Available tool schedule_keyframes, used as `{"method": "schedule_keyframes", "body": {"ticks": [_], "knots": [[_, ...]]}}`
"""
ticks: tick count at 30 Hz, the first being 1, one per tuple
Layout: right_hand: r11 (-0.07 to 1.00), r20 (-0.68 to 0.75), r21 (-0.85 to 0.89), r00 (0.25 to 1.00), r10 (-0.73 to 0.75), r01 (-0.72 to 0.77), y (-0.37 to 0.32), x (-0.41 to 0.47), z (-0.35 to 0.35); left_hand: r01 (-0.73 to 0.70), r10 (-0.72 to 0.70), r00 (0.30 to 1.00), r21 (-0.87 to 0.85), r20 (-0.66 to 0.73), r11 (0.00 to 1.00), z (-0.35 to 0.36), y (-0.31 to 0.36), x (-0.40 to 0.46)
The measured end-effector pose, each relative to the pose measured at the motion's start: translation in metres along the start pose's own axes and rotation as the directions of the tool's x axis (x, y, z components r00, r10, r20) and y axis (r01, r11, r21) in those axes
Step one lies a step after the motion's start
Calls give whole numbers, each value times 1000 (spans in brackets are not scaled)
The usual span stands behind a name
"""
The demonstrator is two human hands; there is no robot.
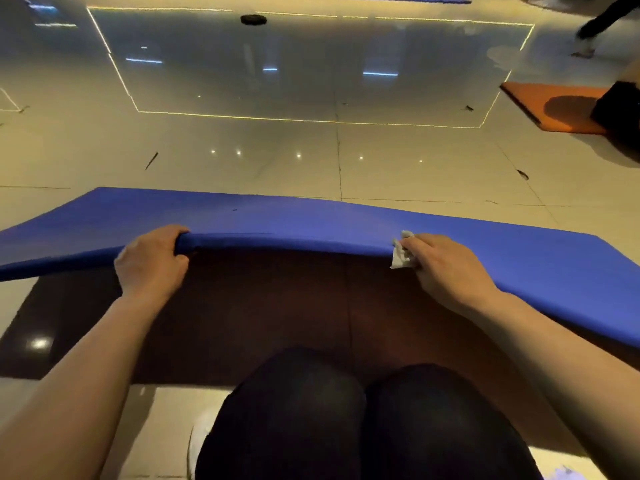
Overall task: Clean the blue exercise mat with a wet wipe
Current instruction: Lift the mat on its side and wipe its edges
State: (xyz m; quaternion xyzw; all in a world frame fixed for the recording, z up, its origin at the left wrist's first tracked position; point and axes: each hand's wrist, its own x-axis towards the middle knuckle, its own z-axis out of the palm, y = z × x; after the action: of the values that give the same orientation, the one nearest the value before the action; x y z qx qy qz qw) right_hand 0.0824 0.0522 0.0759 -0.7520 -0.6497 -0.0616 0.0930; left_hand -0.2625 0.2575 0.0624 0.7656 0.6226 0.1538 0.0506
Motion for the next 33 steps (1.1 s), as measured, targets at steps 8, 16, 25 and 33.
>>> {"method": "schedule_keyframes", "body": {"ticks": [8, 16, 25, 33], "knots": [[960, 87, -66, 960, -265, 271, -133, 98, 9, -391, 386, 898, -16, 211, 920, 16, 1, -5], [974, 259, 96, 940, -224, 206, -79, 59, 25, -440, 431, 897, 94, 95, 893, 16, 22, 17], [939, 263, 45, 911, 317, -340, 25, -86, 17, -390, 389, 921, 49, 29, 920, -9, 39, 43], [979, 306, -96, 930, 202, -181, -13, -8, 13, -93, 94, 994, 26, -46, 995, -20, -58, 29]]}}
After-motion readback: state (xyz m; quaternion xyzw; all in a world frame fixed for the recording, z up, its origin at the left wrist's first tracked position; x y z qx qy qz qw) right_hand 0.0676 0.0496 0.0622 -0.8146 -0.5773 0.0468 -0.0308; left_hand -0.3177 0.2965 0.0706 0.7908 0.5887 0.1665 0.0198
